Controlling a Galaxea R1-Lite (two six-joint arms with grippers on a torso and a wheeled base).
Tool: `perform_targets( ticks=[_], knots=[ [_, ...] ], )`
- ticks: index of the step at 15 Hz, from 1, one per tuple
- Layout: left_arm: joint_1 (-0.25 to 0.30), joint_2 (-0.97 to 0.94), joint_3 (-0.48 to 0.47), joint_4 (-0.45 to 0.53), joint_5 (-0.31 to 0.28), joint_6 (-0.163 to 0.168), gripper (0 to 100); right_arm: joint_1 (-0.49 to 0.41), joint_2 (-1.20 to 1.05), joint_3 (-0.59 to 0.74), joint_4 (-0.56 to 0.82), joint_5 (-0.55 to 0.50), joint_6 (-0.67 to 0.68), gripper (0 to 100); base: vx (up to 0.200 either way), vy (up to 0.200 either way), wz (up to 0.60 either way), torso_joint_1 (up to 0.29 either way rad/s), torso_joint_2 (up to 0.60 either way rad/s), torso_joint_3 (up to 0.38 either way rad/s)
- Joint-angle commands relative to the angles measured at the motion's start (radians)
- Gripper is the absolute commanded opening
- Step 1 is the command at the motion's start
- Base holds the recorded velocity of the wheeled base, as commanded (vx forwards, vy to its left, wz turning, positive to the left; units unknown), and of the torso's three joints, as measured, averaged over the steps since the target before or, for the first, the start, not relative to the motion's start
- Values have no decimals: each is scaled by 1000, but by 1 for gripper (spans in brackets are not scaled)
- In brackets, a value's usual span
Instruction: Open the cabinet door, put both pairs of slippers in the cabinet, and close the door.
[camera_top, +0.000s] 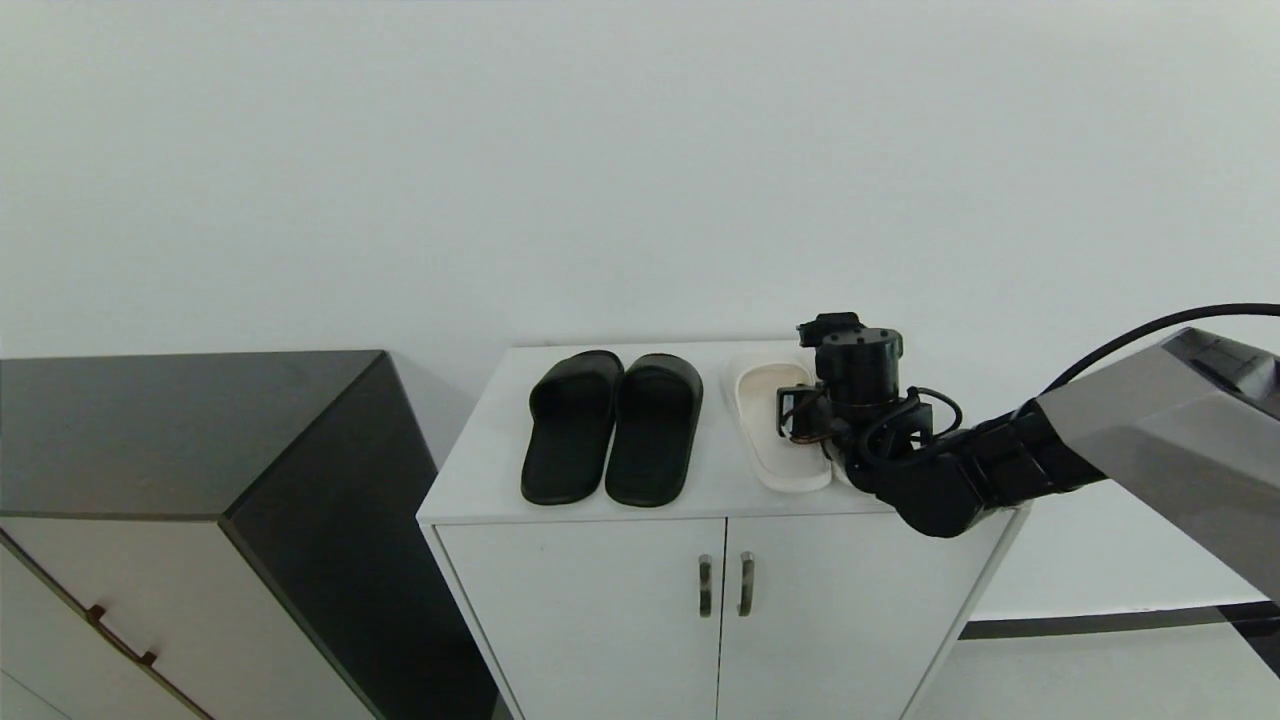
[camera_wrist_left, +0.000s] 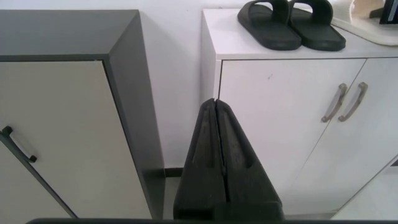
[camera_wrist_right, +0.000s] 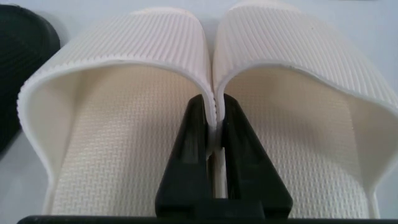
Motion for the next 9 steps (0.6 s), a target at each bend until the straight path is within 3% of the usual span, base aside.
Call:
perform_targets(
  ticks=[1,3,9],
  knots=[
    [0,1,0,0,1,0,0,4,-58,15,-1,1,-1,0,0,0,0,0,0,0],
    [0,1,0,0,1,0,0,30,-166,98,-3,1,1,0,0,0,0,0,0,0],
    [0,1,0,0,0,3,0,160,-551,512,-3,2,9,0,0,0,0,0,0,0]
  ],
)
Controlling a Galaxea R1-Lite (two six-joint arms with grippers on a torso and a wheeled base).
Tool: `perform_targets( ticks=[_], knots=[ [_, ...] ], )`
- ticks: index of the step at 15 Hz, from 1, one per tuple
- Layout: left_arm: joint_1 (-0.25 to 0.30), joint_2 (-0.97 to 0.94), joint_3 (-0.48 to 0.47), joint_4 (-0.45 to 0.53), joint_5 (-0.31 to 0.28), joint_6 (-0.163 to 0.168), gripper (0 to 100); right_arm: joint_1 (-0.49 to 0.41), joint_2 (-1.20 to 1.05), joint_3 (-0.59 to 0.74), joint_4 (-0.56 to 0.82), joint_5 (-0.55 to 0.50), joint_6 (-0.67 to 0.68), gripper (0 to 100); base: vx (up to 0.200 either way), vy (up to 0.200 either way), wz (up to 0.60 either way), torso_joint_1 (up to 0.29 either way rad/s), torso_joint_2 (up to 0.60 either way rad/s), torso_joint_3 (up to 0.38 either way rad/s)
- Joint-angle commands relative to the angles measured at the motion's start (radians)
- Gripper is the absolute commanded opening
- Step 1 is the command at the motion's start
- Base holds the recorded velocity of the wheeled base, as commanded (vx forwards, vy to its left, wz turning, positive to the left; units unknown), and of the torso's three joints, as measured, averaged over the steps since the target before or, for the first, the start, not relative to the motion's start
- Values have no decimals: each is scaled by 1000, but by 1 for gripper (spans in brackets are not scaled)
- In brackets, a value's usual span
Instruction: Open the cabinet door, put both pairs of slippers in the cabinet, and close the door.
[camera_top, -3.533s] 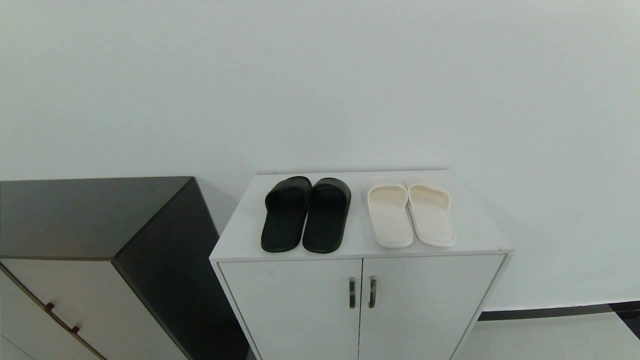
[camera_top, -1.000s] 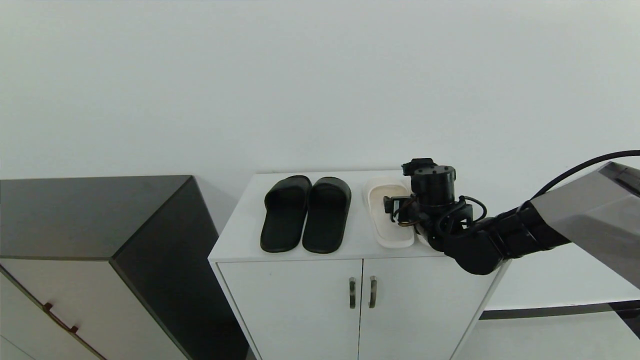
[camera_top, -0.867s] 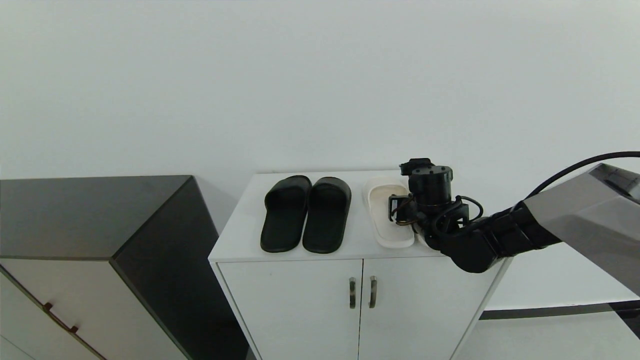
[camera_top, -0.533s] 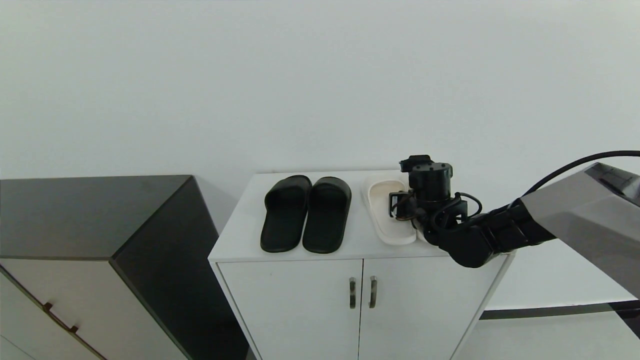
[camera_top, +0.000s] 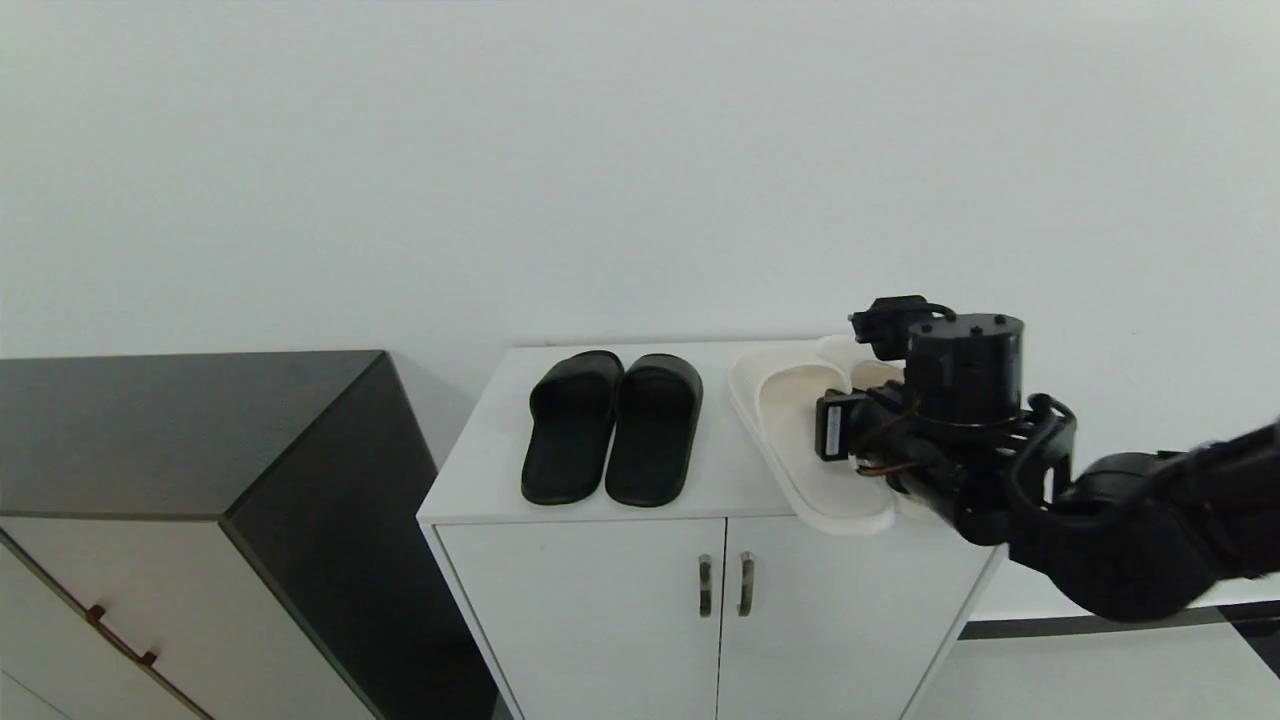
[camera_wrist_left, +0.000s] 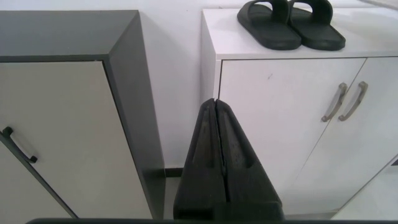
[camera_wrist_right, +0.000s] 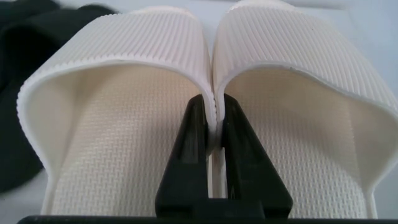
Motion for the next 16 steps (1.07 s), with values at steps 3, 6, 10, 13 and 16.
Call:
perform_targets(
  ticks=[3,6,10,13,16],
  knots=[
    [0,1,0,0,0,-1,0,103,-291,280,0,-5,3,0,0,0,0,0,0,0],
    [0,1,0,0,0,-2,0,126,-355,357,0,-3,5,0,0,0,0,0,0,0],
    [0,1,0,0,-1,-1,0,265,-476,539,0,1,82,0,0,0,0,0,0,0],
    [0,1,0,0,-1,-1,0,285,-522,593,0,18,82,0,0,0,0,0,0,0],
    [0,1,0,0,-1,-1,0,285,-550,611,1,69,80,0,-67,0,0,1,1,1]
  ],
)
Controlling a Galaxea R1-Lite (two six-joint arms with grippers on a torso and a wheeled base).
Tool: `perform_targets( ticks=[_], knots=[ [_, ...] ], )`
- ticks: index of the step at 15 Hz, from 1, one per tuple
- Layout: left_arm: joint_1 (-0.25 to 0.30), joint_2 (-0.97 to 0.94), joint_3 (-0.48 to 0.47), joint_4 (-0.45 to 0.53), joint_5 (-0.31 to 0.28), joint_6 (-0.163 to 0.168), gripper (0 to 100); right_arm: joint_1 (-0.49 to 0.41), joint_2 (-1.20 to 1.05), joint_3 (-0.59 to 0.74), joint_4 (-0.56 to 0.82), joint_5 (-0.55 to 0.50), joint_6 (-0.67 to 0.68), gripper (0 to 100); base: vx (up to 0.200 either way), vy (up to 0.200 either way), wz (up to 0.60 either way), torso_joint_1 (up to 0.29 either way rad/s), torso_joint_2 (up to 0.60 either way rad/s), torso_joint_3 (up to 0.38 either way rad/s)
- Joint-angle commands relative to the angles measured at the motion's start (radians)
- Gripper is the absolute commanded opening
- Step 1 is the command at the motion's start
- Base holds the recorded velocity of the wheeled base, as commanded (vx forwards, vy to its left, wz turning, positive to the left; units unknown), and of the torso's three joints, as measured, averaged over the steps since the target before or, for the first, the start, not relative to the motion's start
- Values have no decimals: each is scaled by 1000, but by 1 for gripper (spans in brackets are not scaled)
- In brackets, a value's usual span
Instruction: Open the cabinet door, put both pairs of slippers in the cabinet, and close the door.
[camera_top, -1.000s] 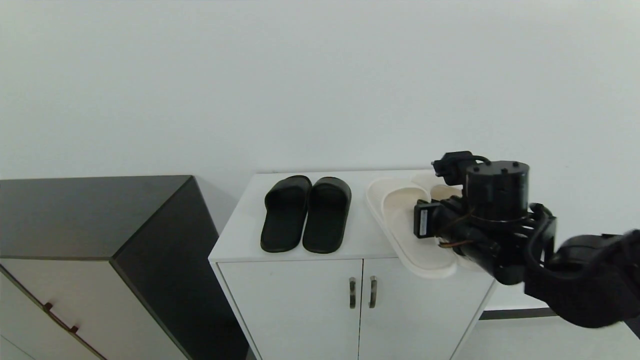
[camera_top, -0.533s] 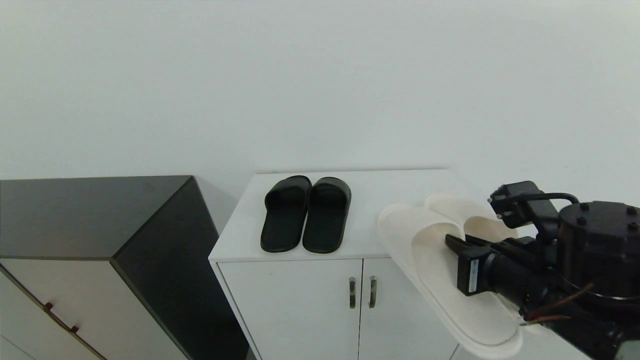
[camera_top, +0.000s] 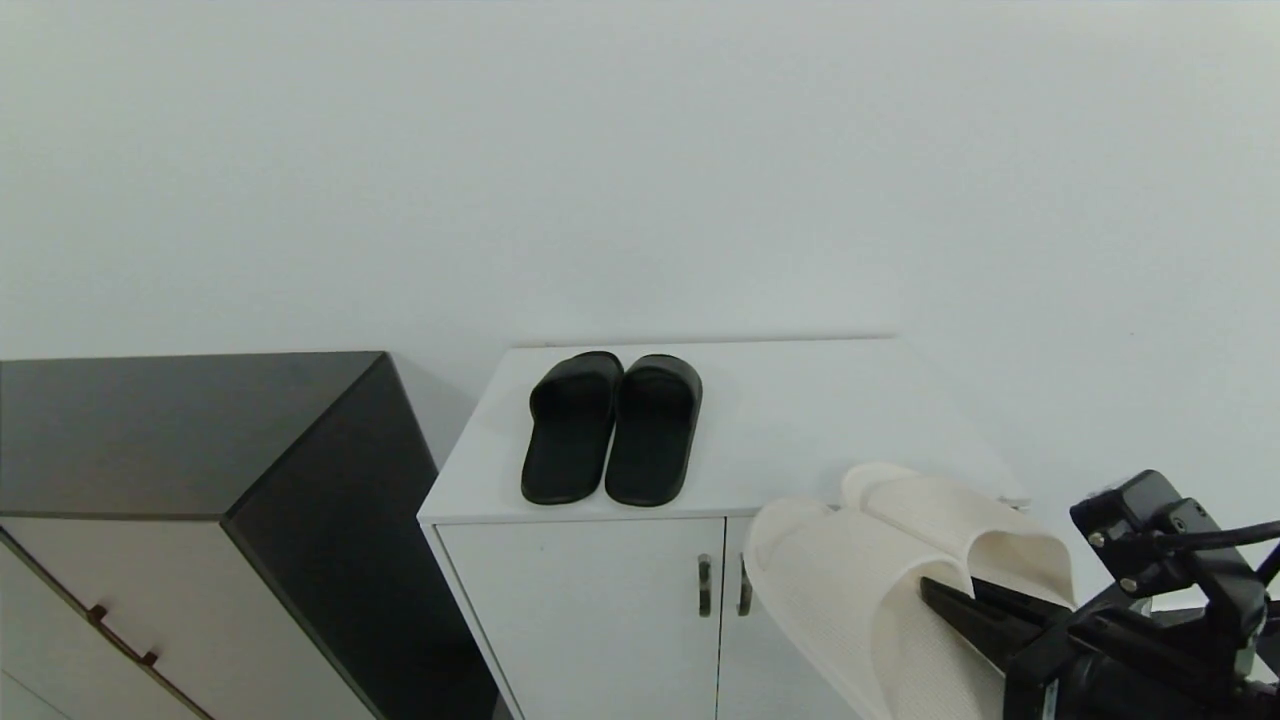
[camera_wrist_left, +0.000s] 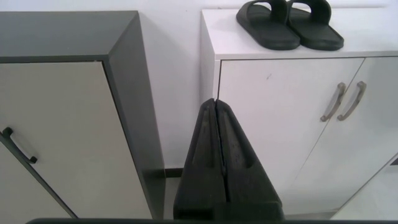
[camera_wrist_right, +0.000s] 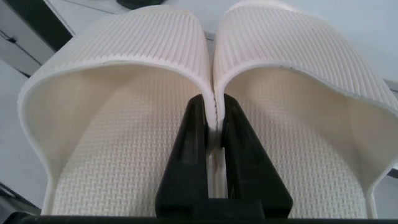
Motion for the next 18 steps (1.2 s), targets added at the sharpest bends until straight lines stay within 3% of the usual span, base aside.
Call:
perform_targets(
  ticks=[1,5,12,18],
  knots=[
    [0,1,0,0,1,-1,0,2,-24,20,0,11,1,0,-200,0,0,7,2,2],
    [0,1,0,0,1,1,0,11,-36,41,0,14,-1,0,-200,0,0,1,-1,4],
    [0,1,0,0,1,-1,0,11,-65,70,3,104,-3,0,0,0,0,0,0,0],
    [0,1,0,0,1,-1,0,17,-36,74,3,104,-4,0,0,-167,0,2,3,2]
  ],
)
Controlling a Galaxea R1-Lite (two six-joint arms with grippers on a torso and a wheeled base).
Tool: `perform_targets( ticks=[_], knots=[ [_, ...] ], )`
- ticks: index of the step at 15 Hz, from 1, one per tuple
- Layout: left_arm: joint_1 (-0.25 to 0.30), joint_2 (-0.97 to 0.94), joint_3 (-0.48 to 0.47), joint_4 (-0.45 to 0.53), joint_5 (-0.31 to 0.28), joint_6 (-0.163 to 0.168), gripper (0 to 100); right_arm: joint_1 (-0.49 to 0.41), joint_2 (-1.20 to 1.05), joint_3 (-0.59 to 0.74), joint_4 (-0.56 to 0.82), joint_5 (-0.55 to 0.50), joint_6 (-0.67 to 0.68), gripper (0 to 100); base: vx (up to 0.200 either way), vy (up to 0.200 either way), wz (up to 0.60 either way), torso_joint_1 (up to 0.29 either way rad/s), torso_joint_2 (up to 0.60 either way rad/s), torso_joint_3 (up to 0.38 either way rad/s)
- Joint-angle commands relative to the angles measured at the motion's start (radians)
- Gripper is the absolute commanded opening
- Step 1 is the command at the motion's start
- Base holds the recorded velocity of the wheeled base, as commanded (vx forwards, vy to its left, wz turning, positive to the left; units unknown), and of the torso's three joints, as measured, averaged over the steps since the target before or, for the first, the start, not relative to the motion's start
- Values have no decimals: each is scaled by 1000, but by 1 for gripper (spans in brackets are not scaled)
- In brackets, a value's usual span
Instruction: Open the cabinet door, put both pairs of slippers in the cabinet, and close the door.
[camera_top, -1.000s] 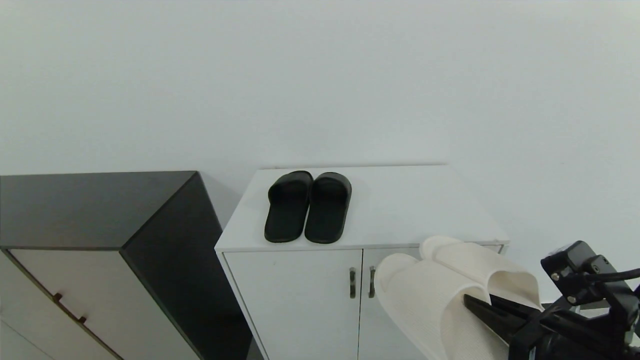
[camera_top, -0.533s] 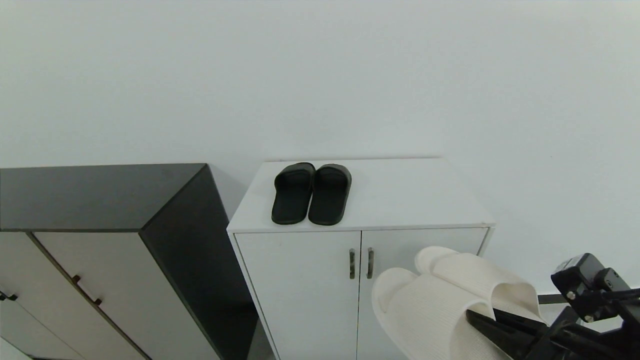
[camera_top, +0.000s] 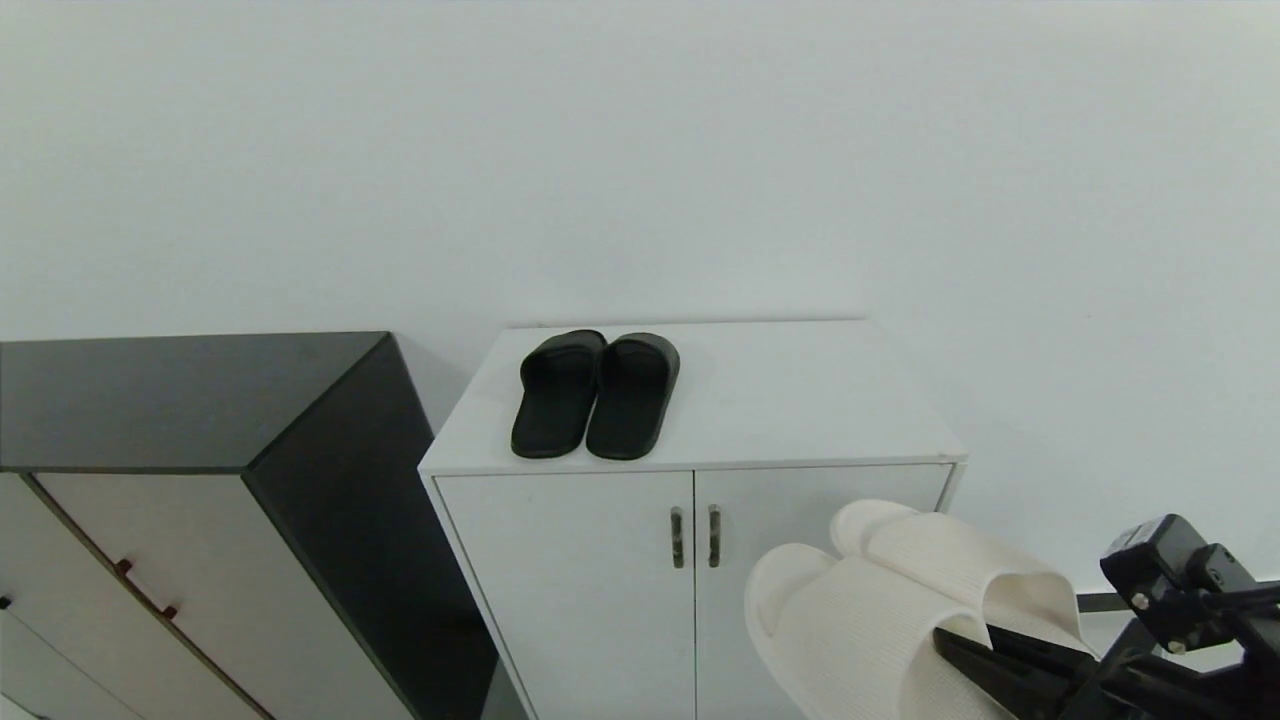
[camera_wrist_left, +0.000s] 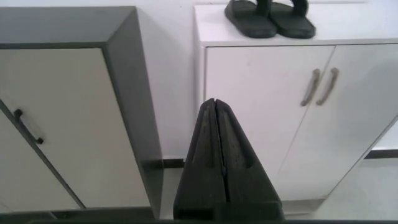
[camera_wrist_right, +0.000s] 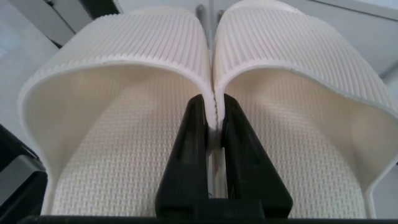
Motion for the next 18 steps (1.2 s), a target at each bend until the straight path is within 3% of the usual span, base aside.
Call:
perform_targets(
  ticks=[1,13,18],
  knots=[
    [-1,1,0,-1,0,-1,0,1,30,0,-3,-5,2,0,0,0,0,0,0,0],
    [-1,1,0,-1,0,-1,0,1,53,14,-5,2,0,0,0,0,0,-5,9,6],
    [-1,1,0,-1,0,1,0,1,51,15,-5,2,-1,0,0,0,0,-200,463,264]
  ],
)
